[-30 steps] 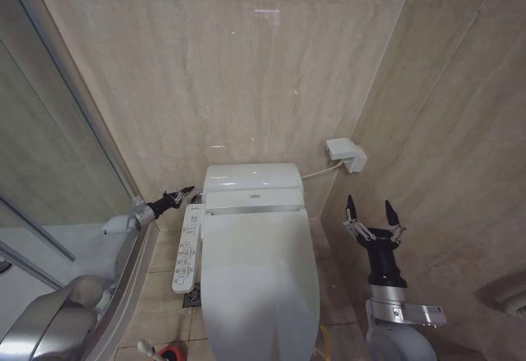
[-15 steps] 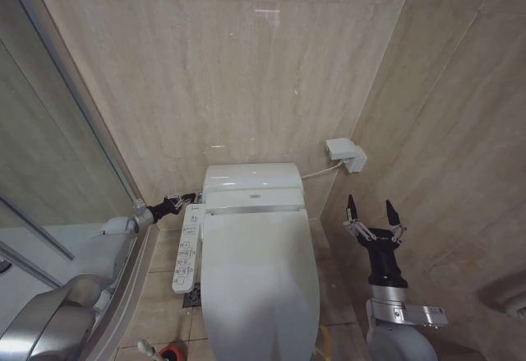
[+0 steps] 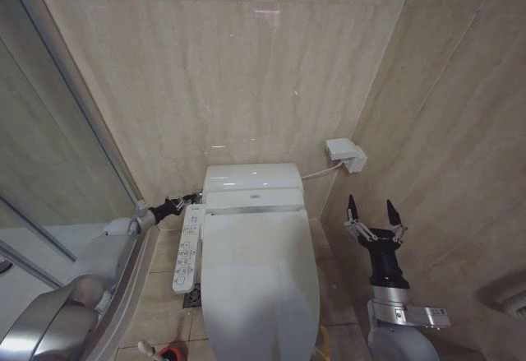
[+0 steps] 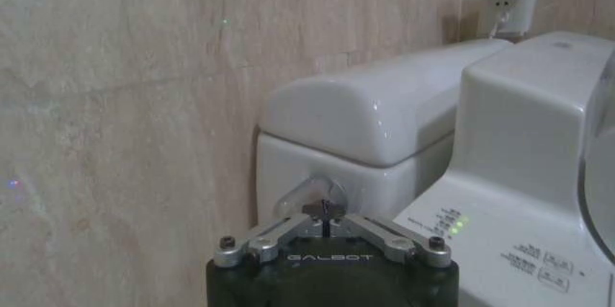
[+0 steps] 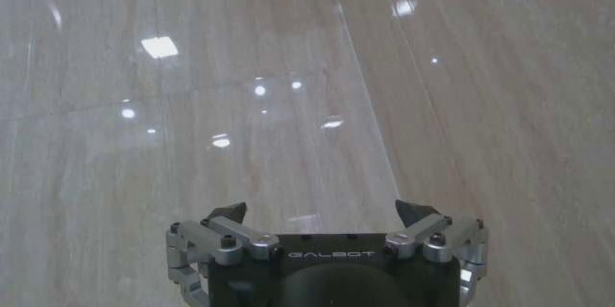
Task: Open the toilet lid, clean the toilet bowl with a toilet brush, close the toilet lid, and flush.
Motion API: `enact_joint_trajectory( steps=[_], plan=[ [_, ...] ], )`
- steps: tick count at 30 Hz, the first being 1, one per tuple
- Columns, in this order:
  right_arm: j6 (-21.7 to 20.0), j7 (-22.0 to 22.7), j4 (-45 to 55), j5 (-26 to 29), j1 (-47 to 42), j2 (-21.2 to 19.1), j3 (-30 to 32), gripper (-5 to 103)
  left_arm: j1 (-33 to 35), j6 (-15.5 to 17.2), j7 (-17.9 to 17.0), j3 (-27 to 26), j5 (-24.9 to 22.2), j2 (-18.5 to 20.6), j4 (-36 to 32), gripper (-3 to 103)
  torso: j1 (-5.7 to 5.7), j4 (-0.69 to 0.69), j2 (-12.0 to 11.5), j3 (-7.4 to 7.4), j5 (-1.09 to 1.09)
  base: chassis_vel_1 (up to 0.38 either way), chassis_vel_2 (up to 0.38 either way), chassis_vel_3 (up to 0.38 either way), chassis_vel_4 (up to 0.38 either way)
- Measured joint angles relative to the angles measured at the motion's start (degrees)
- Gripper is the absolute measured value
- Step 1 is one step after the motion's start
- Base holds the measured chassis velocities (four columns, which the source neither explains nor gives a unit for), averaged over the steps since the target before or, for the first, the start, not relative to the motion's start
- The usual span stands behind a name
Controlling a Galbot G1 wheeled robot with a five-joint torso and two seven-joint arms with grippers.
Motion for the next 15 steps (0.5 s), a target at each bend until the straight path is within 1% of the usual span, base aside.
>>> enact_joint_trajectory(
  steps=[5,7,8,9,11,15],
  plan=[
    [-0.01,-0.01,-0.06,0.02,0.18,-0.18,-0.02,100,0.43,0.07,-0.04,0.07,0.78,0.02,0.32,0,0.01,0.02,0.0,0.01,-0.01,0.0,0.0,0.0,0.0],
    [-0.01,-0.01,-0.1,0.07,0.21,-0.23,-0.02,100,0.6,0.31,-0.25,0.29,1.15,-0.12,0.57,0,0.03,0.0,-0.02,0.05,-0.09,0.0,0.0,0.0,0.0],
    [-0.01,-0.02,-0.1,0.09,0.21,-0.25,-0.01,100,0.6,0.31,-0.31,0.29,1.19,-0.17,0.59,0,0.04,-0.02,-0.02,0.05,-0.09,0.0,0.0,0.0,0.0],
    [-0.01,-0.01,-0.1,0.12,0.21,-0.27,0.0,100,0.6,0.31,-0.37,0.29,1.21,-0.26,0.61,0,0.03,-0.03,-0.02,0.04,-0.03,0.0,0.0,0.0,0.0],
    [-0.01,-0.01,-0.11,0.15,0.21,-0.28,0.03,100,0.6,0.31,-0.41,0.27,1.21,-0.34,0.64,0,0.03,-0.01,-0.02,0.03,-0.01,0.0,0.0,0.0,0.0],
    [-0.01,-0.01,-0.11,0.18,0.17,-0.29,0.08,100,0.57,0.3,-0.63,0.22,1.19,-0.66,0.66,0,0.02,-0.01,-0.02,0.03,-0.03,0.0,0.0,0.0,0.0]
  ],
)
